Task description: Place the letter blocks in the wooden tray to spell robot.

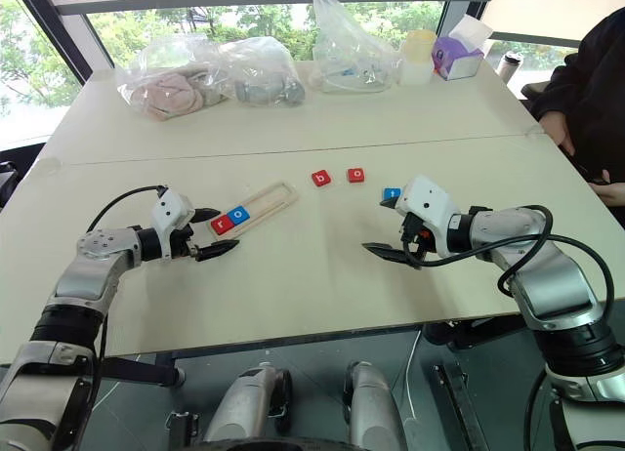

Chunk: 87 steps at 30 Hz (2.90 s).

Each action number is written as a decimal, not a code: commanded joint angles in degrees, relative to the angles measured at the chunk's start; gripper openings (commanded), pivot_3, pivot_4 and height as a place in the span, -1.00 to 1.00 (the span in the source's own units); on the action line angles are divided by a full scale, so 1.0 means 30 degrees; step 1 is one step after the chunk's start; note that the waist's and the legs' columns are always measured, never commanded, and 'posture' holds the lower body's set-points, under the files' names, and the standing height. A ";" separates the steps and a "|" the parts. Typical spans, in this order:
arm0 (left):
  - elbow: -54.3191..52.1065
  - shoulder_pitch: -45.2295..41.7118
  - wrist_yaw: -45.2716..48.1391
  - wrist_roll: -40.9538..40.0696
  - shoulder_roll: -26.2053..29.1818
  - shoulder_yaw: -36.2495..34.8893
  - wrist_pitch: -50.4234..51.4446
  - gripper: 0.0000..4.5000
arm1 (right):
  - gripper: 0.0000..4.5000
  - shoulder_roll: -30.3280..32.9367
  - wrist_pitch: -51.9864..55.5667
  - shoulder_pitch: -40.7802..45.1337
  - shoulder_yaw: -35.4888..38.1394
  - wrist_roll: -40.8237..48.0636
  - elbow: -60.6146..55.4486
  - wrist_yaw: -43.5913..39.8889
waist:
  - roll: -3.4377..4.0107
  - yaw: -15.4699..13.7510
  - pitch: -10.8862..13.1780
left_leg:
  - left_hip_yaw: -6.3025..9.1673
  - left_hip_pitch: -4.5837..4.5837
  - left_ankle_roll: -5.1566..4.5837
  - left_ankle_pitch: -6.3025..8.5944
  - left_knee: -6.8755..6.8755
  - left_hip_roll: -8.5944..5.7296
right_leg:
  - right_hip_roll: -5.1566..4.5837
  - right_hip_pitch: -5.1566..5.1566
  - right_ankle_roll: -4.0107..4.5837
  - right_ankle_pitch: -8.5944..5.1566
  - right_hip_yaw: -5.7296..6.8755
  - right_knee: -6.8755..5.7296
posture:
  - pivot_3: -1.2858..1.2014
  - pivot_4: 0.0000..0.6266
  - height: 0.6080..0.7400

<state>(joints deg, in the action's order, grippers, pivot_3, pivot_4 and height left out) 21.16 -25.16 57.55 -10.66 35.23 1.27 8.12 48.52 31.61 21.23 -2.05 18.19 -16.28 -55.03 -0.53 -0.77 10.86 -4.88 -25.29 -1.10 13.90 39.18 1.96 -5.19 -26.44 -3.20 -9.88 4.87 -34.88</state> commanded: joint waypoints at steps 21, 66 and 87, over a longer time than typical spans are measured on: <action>-0.2579 -0.0123 0.3141 0.0250 -0.1727 0.3147 -0.0069 0.40 | 1.00 0.0121 -0.0151 0.0427 0.0162 -0.0070 -0.0820 0.0026 | 0.0005 -0.0084 -0.0009 | -0.0001 -0.0001 -0.0002 -0.0001 0.0005 -0.0027 | -0.0029 0.0005 -0.0003 -0.0003 0.0000 -0.0003 | 0.03 -0.52 0.77; -1.1434 0.3108 0.1807 -0.3004 0.2133 -0.0996 0.5017 0.98 | 1.00 -0.6461 -0.0265 0.5700 -0.2090 -0.2581 0.4832 0.5219 | 0.0011 0.0335 0.0005 | 0.0017 -0.0008 0.0005 -0.0008 0.0010 0.0029 | 0.0037 -0.0052 0.0006 -0.0004 -0.0003 -0.0071 | 0.03 -0.52 0.77; -1.8677 0.7212 -0.3032 -0.7714 0.3368 -0.6340 0.9993 0.98 | 1.00 -1.4240 -0.3083 1.3464 -0.1351 -0.4842 2.2094 1.0932 | 0.0016 0.0626 0.0010 | 0.0018 -0.0011 0.0018 -0.0017 -0.0006 -0.0005 | 0.0045 -0.0040 -0.0001 -0.0003 -0.0010 -0.0078 | 0.03 -0.52 0.77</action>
<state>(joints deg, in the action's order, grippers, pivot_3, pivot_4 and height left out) -32.88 -3.92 49.20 -33.15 44.68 -15.55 38.44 6.49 24.42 59.39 -7.37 4.06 49.07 -22.85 -0.48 1.11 10.89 -4.83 -25.33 -1.04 13.85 39.16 1.94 -5.04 -26.56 -3.21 -9.89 4.84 -35.12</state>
